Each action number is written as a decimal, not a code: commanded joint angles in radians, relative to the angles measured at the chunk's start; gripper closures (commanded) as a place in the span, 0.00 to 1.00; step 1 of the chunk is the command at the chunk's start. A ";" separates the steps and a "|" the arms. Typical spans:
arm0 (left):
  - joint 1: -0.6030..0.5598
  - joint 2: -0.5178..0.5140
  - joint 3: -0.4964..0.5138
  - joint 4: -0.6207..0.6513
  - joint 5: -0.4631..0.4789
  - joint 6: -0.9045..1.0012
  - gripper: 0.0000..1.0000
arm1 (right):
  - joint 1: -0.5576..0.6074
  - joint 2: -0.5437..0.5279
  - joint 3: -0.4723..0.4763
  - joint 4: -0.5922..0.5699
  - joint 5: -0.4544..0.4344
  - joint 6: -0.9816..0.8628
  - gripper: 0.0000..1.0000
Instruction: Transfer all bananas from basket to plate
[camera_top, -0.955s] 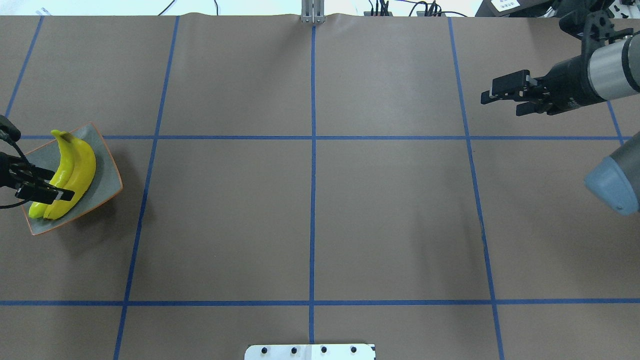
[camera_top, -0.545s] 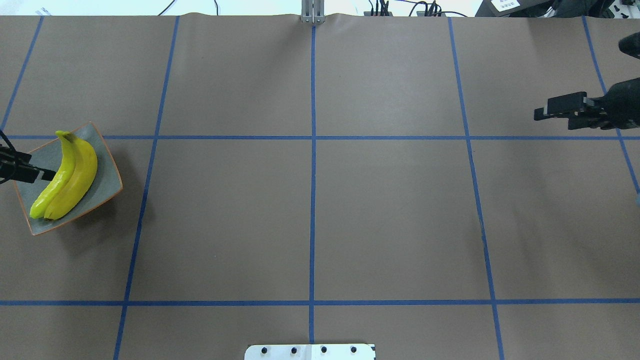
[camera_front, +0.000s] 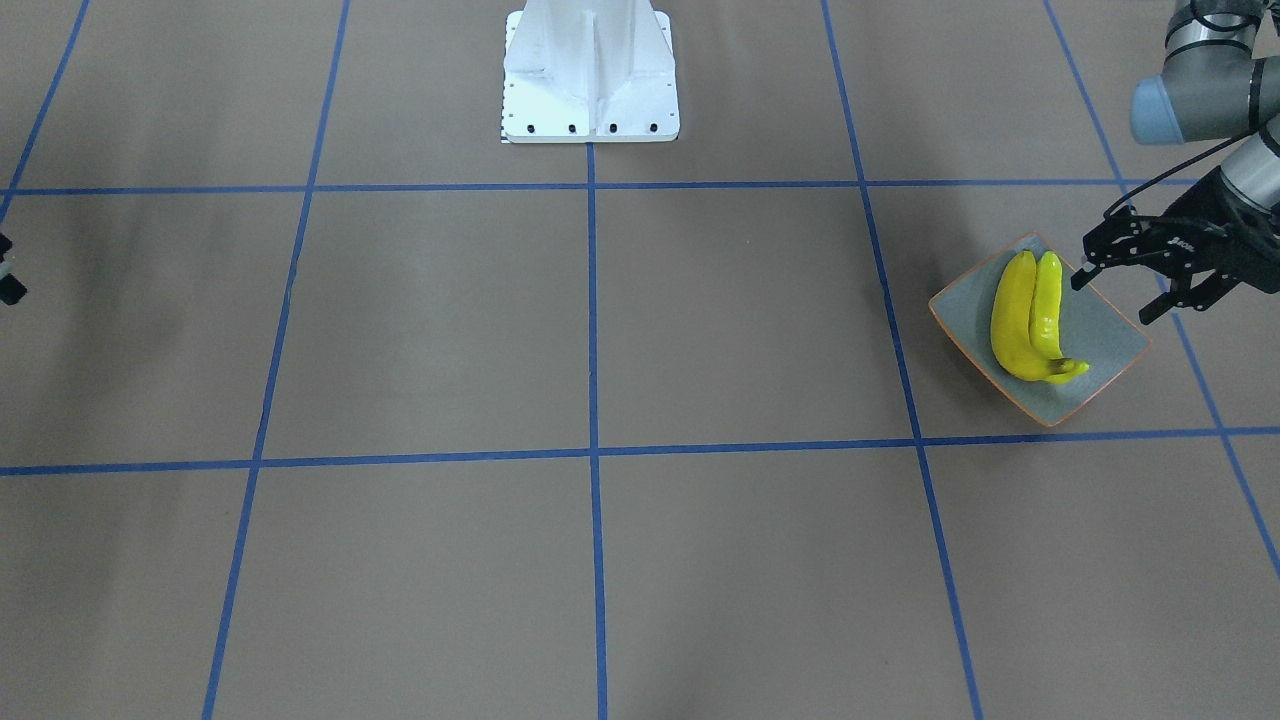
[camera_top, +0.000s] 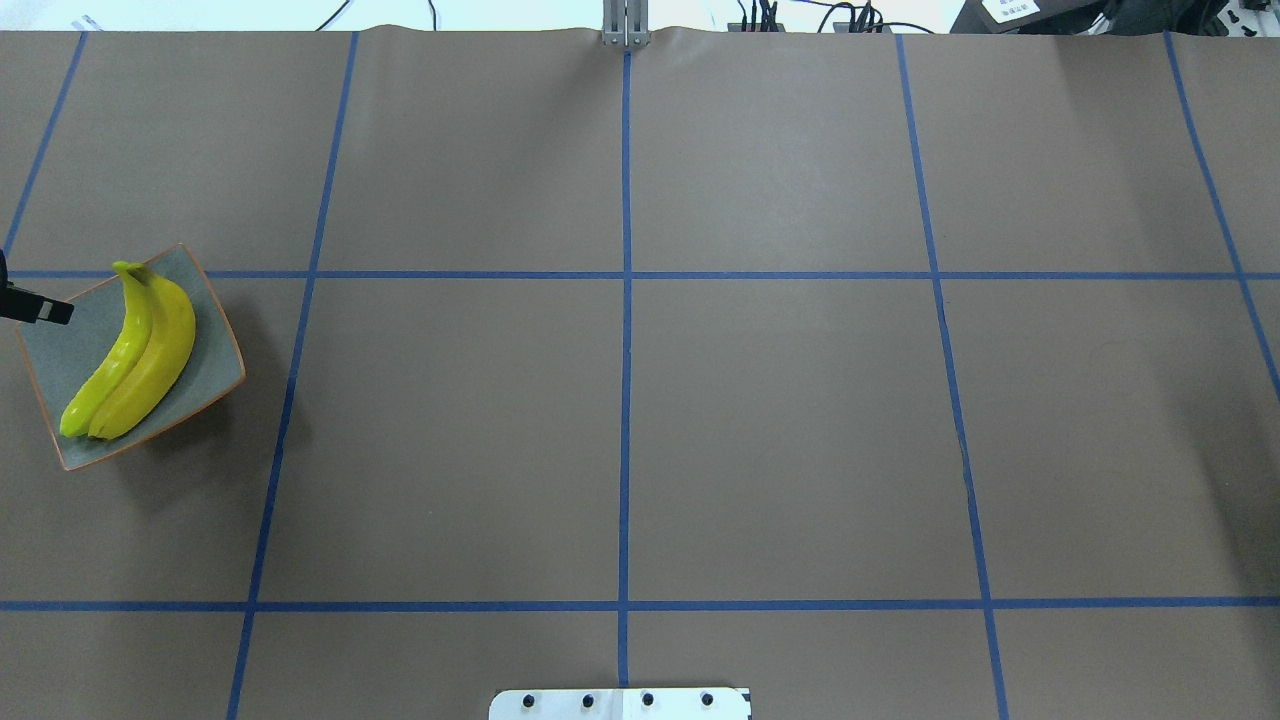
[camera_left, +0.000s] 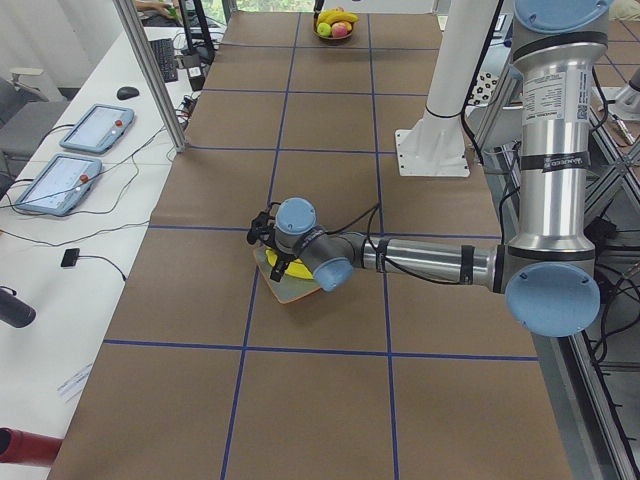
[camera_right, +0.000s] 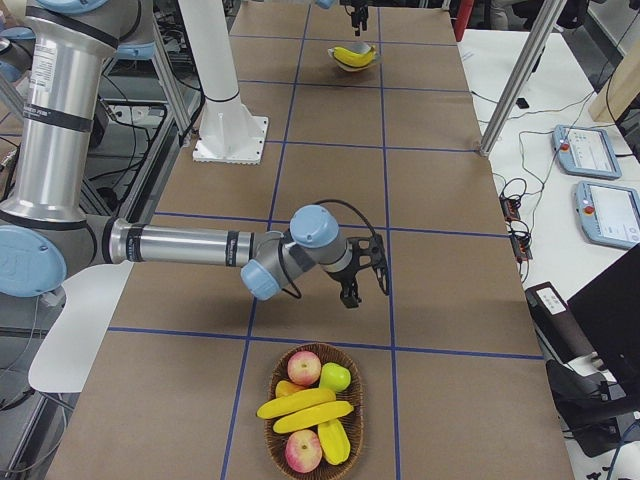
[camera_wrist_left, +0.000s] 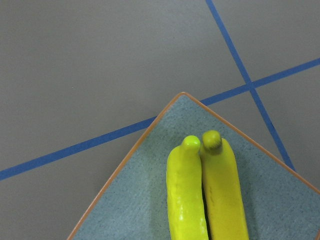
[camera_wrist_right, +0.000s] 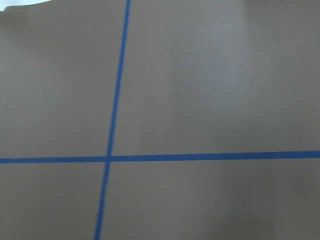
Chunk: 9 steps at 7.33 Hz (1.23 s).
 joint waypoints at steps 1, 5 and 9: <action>-0.004 0.005 -0.001 0.009 -0.009 -0.002 0.01 | 0.180 -0.008 -0.225 -0.012 0.079 -0.328 0.00; -0.013 0.012 0.008 0.005 -0.051 -0.006 0.01 | 0.220 -0.143 -0.235 0.046 -0.052 -0.500 0.00; -0.016 0.012 -0.002 -0.012 -0.052 -0.065 0.01 | 0.219 -0.170 -0.287 0.074 -0.036 -0.491 0.00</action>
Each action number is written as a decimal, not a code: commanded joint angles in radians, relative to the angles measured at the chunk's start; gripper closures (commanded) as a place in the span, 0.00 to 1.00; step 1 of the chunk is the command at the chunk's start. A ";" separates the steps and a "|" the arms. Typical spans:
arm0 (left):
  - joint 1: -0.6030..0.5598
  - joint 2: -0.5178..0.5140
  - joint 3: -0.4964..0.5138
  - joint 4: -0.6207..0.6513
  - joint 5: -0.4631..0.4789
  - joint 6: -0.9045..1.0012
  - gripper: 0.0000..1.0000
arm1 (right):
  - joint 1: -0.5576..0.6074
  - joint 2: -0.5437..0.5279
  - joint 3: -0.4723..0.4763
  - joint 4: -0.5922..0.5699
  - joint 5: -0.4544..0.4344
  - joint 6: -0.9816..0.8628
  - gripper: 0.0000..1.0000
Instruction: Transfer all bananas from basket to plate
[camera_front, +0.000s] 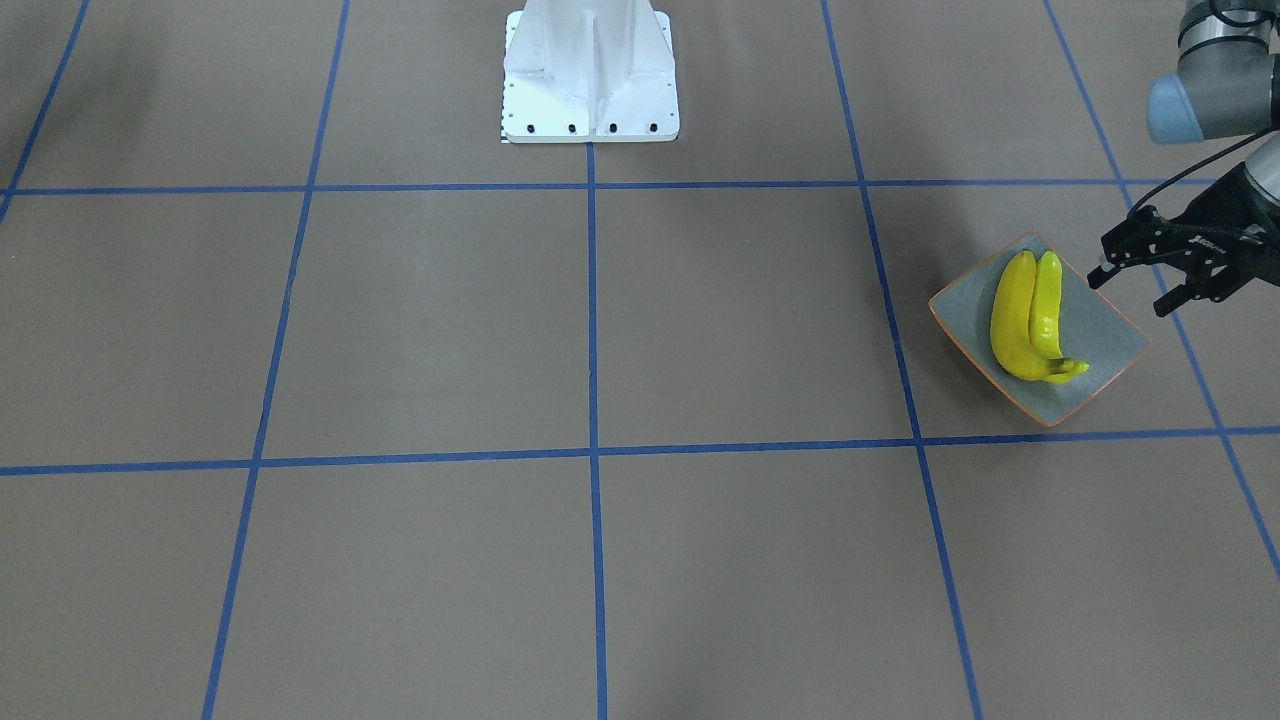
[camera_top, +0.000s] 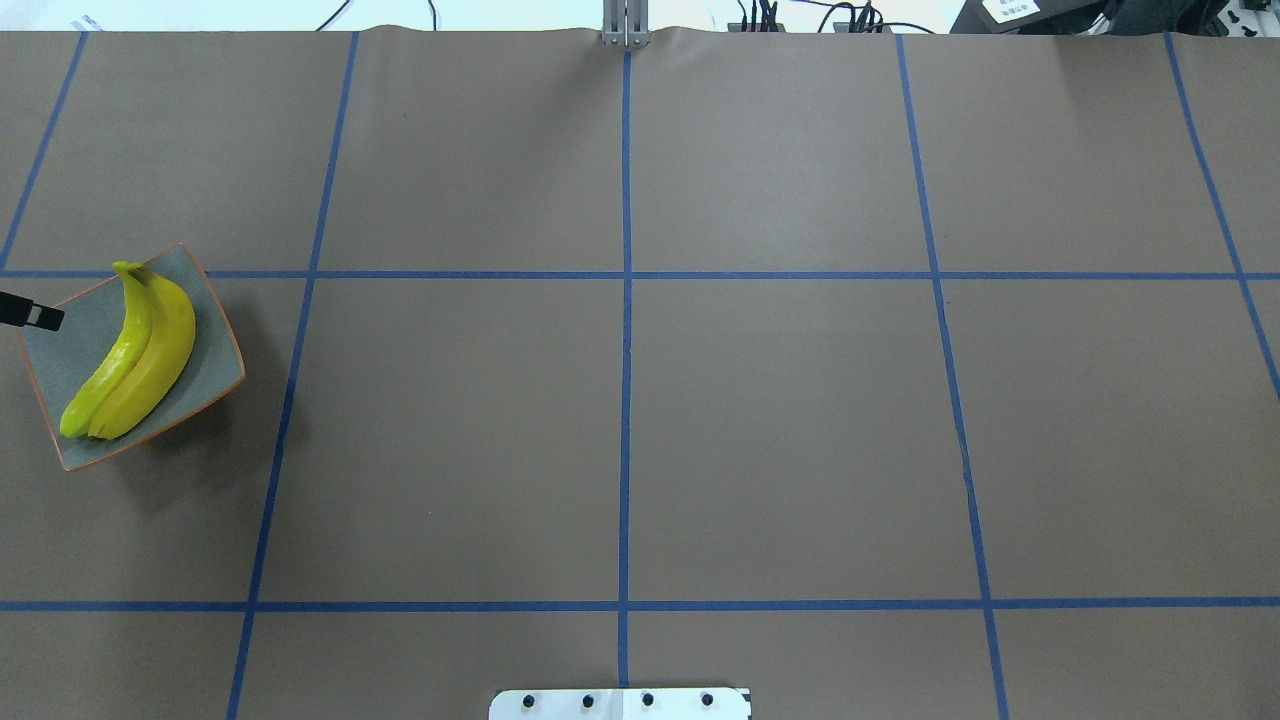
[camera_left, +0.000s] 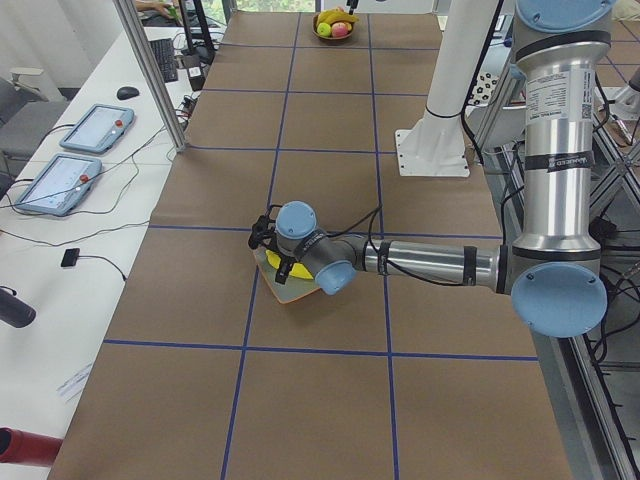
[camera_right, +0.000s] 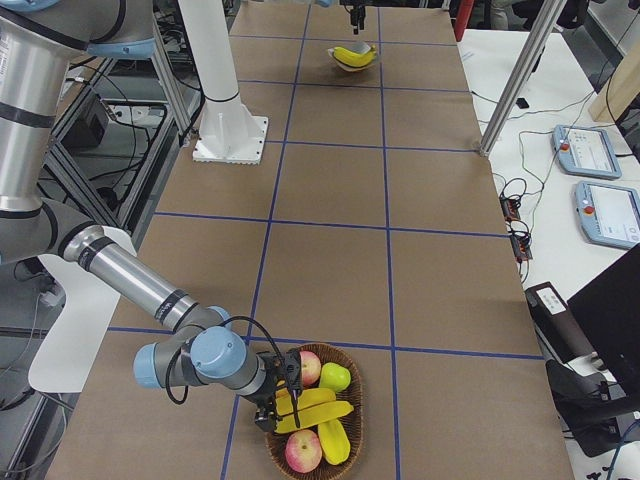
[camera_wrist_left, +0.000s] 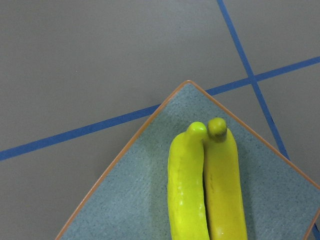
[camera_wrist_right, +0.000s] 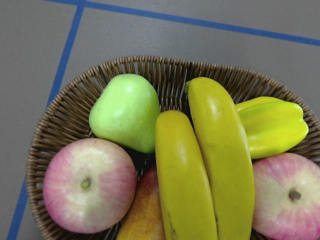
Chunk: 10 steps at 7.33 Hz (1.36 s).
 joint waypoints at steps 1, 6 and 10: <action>0.000 0.001 -0.004 -0.009 0.003 -0.011 0.01 | -0.001 0.003 -0.024 0.006 0.009 0.003 0.00; 0.000 0.003 0.002 -0.009 0.030 -0.008 0.01 | -0.010 0.042 -0.062 0.003 0.041 0.001 0.07; 0.002 -0.001 0.006 -0.009 0.044 -0.008 0.01 | -0.037 0.064 -0.091 0.000 0.047 0.006 0.11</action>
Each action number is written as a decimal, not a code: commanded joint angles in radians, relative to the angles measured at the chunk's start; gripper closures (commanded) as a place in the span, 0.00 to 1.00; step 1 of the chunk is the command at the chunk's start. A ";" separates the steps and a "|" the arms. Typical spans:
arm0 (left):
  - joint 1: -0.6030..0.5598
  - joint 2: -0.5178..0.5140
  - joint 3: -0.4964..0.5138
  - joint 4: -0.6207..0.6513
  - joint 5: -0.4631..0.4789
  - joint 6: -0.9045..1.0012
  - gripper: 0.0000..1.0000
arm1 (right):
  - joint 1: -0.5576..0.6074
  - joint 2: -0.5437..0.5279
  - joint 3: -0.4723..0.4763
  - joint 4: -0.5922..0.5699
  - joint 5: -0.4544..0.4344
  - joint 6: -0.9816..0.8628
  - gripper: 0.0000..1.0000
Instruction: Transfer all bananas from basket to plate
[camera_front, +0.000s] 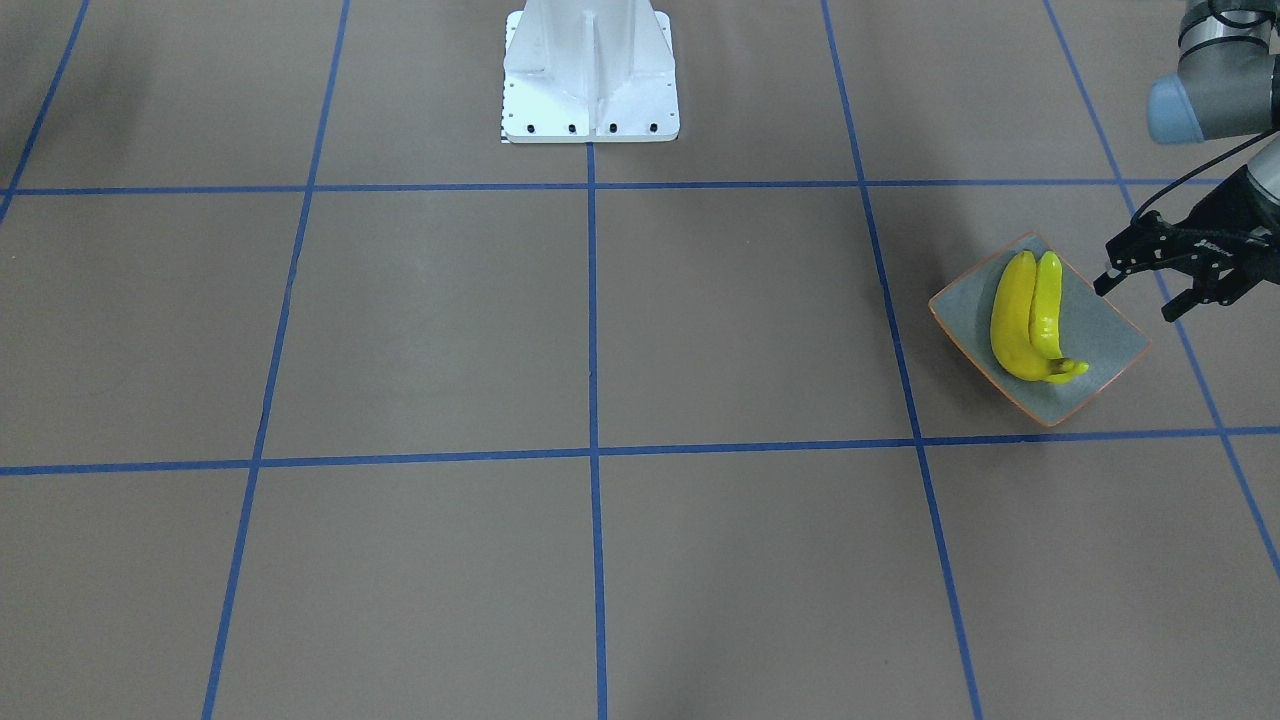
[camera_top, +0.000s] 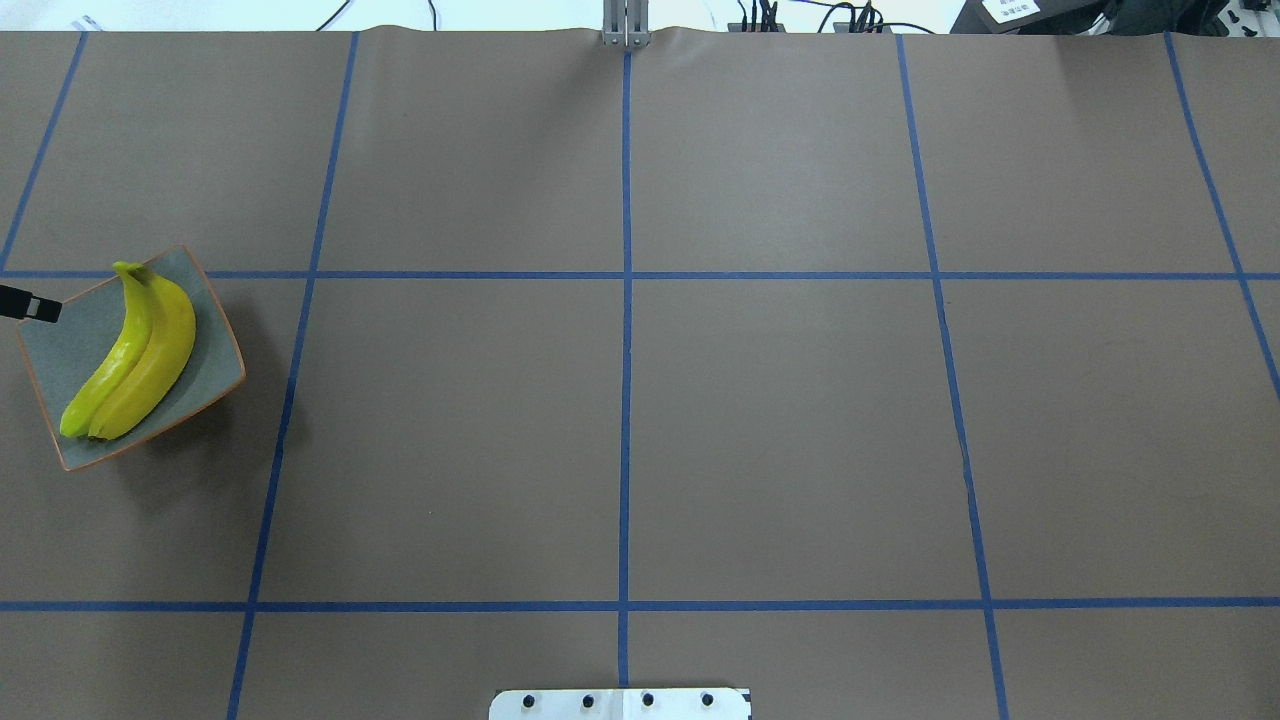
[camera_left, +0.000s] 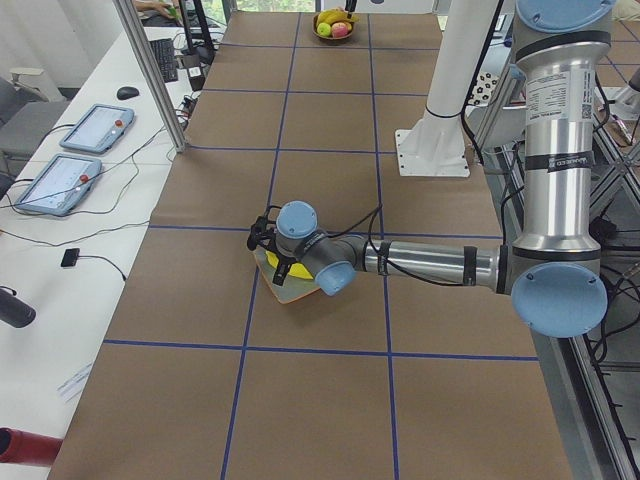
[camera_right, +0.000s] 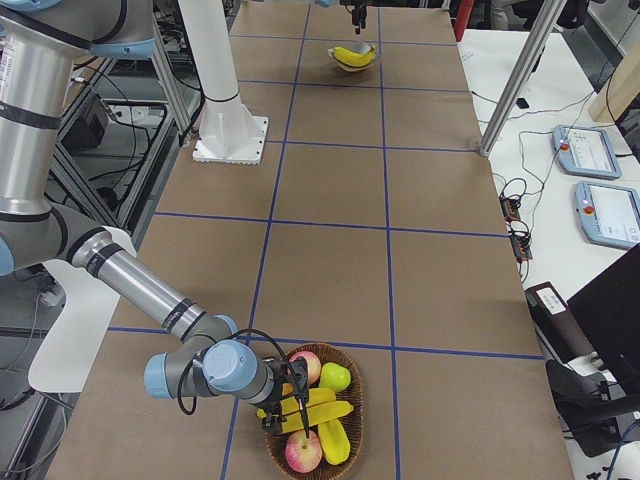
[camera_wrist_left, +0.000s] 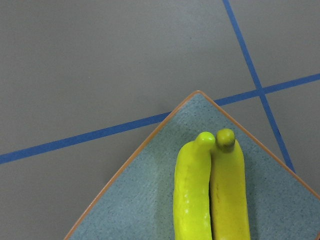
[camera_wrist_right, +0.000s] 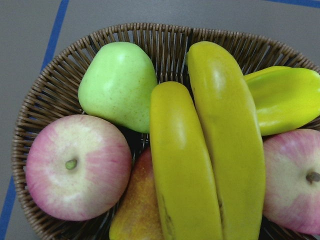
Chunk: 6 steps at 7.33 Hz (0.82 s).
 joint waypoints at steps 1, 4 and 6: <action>0.000 -0.001 0.002 -0.002 0.003 0.000 0.01 | -0.019 0.006 -0.008 -0.001 0.003 0.002 0.20; 0.001 -0.005 0.002 0.000 0.003 -0.003 0.01 | -0.020 0.008 -0.007 0.000 0.001 -0.007 1.00; 0.001 -0.010 0.000 0.000 0.003 -0.006 0.01 | -0.016 0.014 0.015 0.003 0.003 -0.035 1.00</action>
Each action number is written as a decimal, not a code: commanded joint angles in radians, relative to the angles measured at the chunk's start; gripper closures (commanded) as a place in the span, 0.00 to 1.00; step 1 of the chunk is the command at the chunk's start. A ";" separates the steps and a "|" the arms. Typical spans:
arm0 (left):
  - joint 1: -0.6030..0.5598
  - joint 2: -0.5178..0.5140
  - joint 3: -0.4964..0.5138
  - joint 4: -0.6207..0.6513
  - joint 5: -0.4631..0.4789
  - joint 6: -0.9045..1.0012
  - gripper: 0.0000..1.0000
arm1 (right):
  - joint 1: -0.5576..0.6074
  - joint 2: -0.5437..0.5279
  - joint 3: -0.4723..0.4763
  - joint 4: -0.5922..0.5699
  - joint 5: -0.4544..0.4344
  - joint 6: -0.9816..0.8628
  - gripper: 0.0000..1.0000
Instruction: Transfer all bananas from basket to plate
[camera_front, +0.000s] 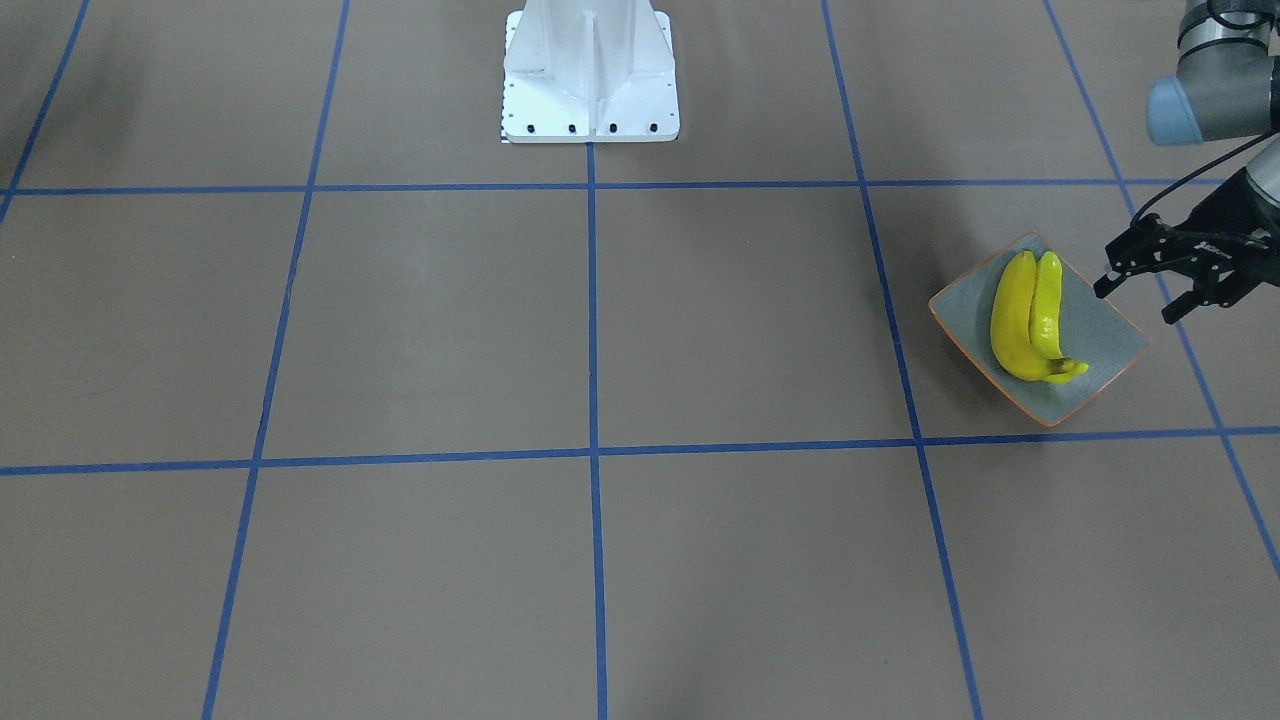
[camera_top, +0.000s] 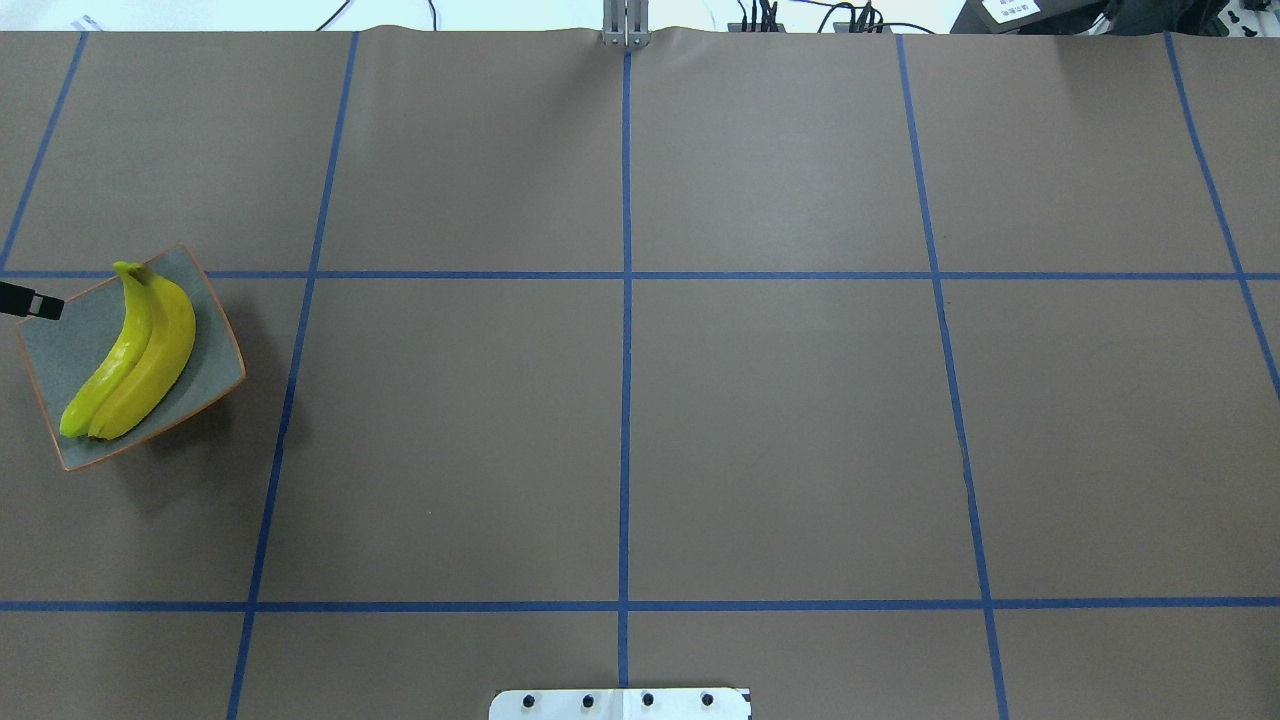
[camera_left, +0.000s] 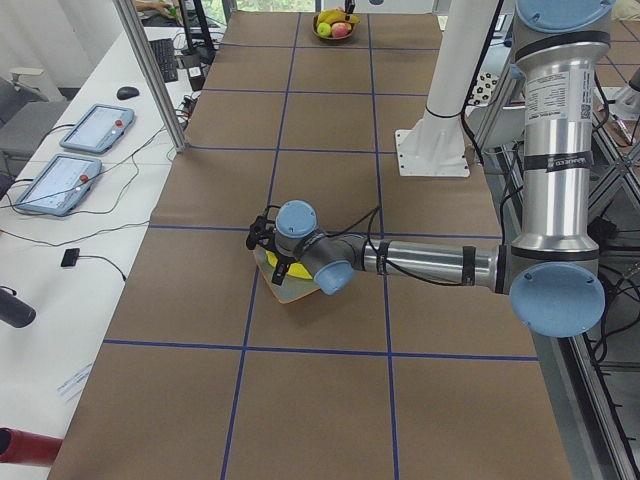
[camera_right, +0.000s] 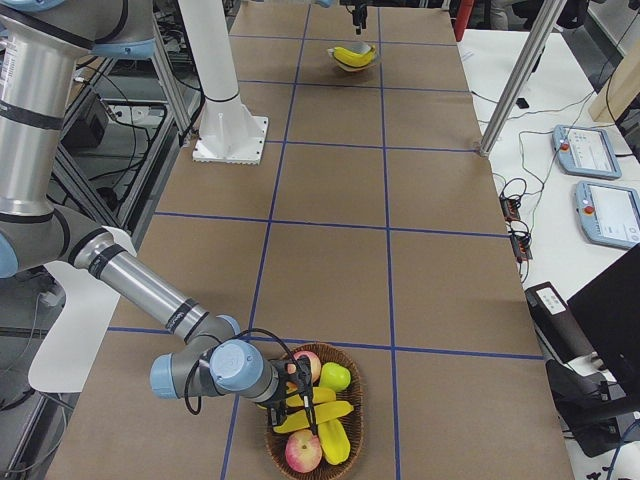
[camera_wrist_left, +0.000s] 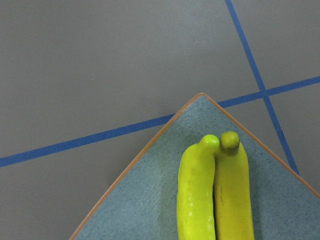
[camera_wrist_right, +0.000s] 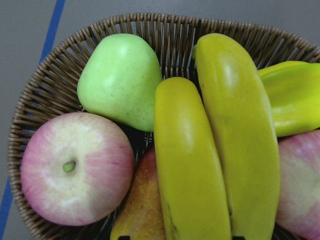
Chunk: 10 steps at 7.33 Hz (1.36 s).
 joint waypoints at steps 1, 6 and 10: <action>0.000 -0.006 -0.003 0.000 0.000 -0.003 0.01 | 0.007 0.003 0.055 0.001 0.053 -0.020 1.00; 0.008 -0.072 0.014 0.008 -0.008 -0.032 0.01 | 0.119 0.018 0.181 -0.009 0.207 0.033 1.00; 0.066 -0.336 0.092 0.003 -0.012 -0.395 0.00 | -0.147 0.195 0.365 0.001 0.253 0.643 1.00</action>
